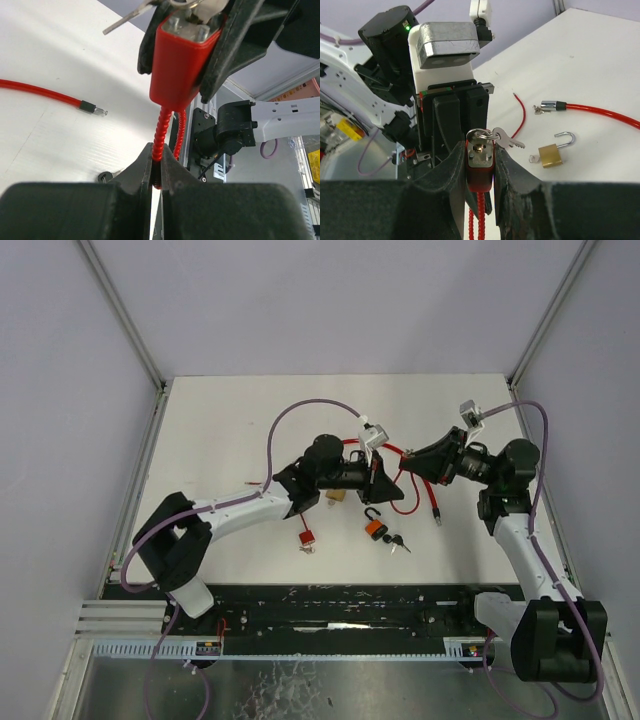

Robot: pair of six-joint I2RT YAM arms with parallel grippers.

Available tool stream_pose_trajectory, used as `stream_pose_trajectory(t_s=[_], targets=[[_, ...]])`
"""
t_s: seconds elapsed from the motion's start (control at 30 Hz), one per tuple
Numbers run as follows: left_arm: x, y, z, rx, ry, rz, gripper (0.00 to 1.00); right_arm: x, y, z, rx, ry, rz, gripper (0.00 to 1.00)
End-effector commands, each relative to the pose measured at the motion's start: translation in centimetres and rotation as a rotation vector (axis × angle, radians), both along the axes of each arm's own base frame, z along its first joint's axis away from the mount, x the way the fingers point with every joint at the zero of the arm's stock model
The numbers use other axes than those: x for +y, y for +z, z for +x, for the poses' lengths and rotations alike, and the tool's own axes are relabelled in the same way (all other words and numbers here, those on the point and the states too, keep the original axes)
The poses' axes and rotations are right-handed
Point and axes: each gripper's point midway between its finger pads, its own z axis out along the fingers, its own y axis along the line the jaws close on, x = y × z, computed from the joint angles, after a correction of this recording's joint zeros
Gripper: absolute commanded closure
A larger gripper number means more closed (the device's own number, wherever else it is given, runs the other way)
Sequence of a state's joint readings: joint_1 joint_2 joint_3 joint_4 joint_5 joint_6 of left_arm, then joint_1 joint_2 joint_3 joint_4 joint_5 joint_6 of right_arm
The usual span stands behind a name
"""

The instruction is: Lock with the key

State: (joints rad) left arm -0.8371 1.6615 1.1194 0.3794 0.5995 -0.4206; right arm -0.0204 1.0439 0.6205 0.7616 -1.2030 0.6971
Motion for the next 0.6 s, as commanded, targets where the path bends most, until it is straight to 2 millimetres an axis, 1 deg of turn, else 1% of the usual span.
stream_pose_trajectory(t_s=[0.0,0.1,0.2,0.3,0.37,0.43,0.53,0.57], targets=[[0.7,10.7,1.5,-0.283,0.065,-0.338,1.0,0.8,-2.7,-2.9,0.024,0.178,-0.116,1.0],[0.7,10.9,1.0,-0.241,0.045,-0.384,1.0,0.6,-3.1,-3.4,0.004,0.204,-0.151,1.0],[0.6,11.5,0.5,-0.207,0.019,-0.441,1.0,0.8,-3.5,-4.2,0.002,0.241,-0.145,1.0],[0.6,11.9,0.4,-0.211,0.015,-0.452,1.0,0.8,-3.8,-4.2,0.01,0.23,-0.152,1.0],[0.5,11.7,0.9,-0.28,0.067,-0.414,1.0,0.7,-3.9,-3.7,0.017,0.203,-0.163,1.0],[0.2,11.1,1.5,-0.356,0.126,-0.342,1.0,0.7,-3.7,-3.4,0.018,0.193,-0.166,1.0],[0.3,10.2,2.1,-0.452,0.206,-0.248,1.0,0.7,-2.9,-3.2,0.007,0.195,-0.167,0.97],[0.6,9.9,2.3,-0.467,0.224,-0.229,1.0,0.7,-2.7,-3.1,0.001,0.192,-0.17,0.94]])
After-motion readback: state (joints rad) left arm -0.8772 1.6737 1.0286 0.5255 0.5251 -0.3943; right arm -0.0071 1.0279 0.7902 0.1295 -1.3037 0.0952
